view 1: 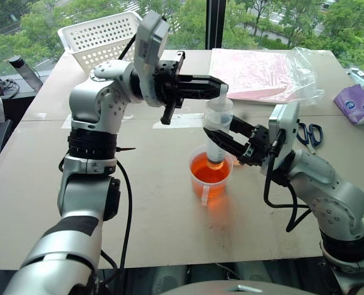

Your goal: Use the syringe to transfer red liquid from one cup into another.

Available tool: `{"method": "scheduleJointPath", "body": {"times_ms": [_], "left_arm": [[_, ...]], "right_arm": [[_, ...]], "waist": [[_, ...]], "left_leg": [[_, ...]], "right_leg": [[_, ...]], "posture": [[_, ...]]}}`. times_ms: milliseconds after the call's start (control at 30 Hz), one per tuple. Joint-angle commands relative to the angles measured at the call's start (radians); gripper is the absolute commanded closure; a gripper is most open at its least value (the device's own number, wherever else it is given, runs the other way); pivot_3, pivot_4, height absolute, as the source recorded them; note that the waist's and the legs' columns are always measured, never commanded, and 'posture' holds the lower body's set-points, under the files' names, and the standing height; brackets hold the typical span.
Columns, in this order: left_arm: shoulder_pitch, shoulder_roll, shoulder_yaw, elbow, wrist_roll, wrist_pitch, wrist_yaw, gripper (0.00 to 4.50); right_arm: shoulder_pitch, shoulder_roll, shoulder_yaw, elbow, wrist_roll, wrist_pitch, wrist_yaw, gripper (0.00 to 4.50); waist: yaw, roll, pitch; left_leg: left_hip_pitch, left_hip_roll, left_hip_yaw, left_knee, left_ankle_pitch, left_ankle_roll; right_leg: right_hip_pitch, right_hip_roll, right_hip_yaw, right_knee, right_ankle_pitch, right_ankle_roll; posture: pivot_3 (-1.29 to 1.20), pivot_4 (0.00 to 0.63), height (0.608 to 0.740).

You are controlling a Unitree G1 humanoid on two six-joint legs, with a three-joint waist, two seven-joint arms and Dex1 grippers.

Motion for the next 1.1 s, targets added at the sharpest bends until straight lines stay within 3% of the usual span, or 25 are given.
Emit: {"method": "scheduleJointPath", "body": {"times_ms": [33, 67, 167, 267, 433, 800, 1100], "left_arm": [[-0.037, 0.008, 0.033, -0.018, -0.021, 0.006, 0.024, 4.41], [-0.038, 0.014, 0.032, -0.018, -0.033, 0.034, 0.017, 4.41], [-0.036, 0.031, 0.025, -0.028, -0.046, 0.065, -0.008, 3.64], [-0.025, 0.025, 0.026, -0.034, 0.001, -0.012, 0.025, 2.16], [-0.009, 0.089, 0.024, -0.045, -0.028, 0.01, -0.071, 2.16], [-0.072, 0.098, 0.086, 0.047, -0.082, 0.047, -0.065, 2.16], [-0.207, 0.032, 0.129, 0.248, -0.024, -0.05, 0.077, 2.16]], "right_arm": [[0.003, -0.006, 0.016, -0.028, 0.017, 0.006, 0.026, 3.01], [0.003, -0.006, 0.016, -0.028, 0.016, 0.005, 0.026, 3.01], [0.004, -0.006, 0.015, -0.03, 0.014, 0.002, 0.025, 3.01], [0.002, -0.004, 0.009, -0.03, 0.016, 0.0, 0.023, 3.01], [0.009, -0.002, -0.036, -0.046, 0.062, 0.01, 0.01, 3.01], [-0.062, -0.013, -0.138, -0.053, 0.216, 0.018, -0.033, 3.01], [-0.255, -0.062, -0.227, 0.101, 0.2, -0.026, -0.031, 3.01]], "waist": [[0.0, 0.0, 0.0], [0.0, 0.0, 0.0], [-0.001, 0.0, 0.0], [0.0, 0.0, 0.0], [-0.002, 0.0, 0.0], [0.0, 0.0, 0.0], [0.001, 0.0, 0.0]], "left_leg": [[0.0, 0.0, 0.0, 0.0, 0.0, 0.0], [0.0, 0.0, 0.0, 0.0, 0.0, 0.0], [0.0, 0.0, 0.0, 0.0, 0.0, 0.0], [0.0, 0.0, 0.0, 0.0, 0.0, 0.0], [0.0, 0.0, 0.0, 0.0, 0.0, 0.0], [0.0, 0.0, 0.0, 0.001, 0.0, 0.0], [0.0, 0.0, 0.0, 0.002, 0.0, 0.0]], "right_leg": [[0.0, 0.0, 0.0, 0.0, 0.0, 0.0], [0.0, 0.0, 0.0, 0.0, 0.0, 0.0], [0.0, 0.0, 0.0, 0.0, 0.0, 0.0], [0.0, 0.0, 0.0, 0.0, 0.0, 0.0], [0.0, 0.0, 0.0, 0.0, 0.0, 0.0], [0.0, 0.001, 0.0, 0.001, 0.0, 0.0], [0.0, 0.001, 0.0, 0.001, 0.0, 0.0]], "posture": [[0.0, 0.15, 0.74], [0.0, 0.15, 0.74], [0.0, 0.15, 0.74], [0.0, 0.15, 0.74], [0.0, 0.15, 0.74], [0.0, 0.15, 0.74], [0.0, 0.15, 0.74]]}}
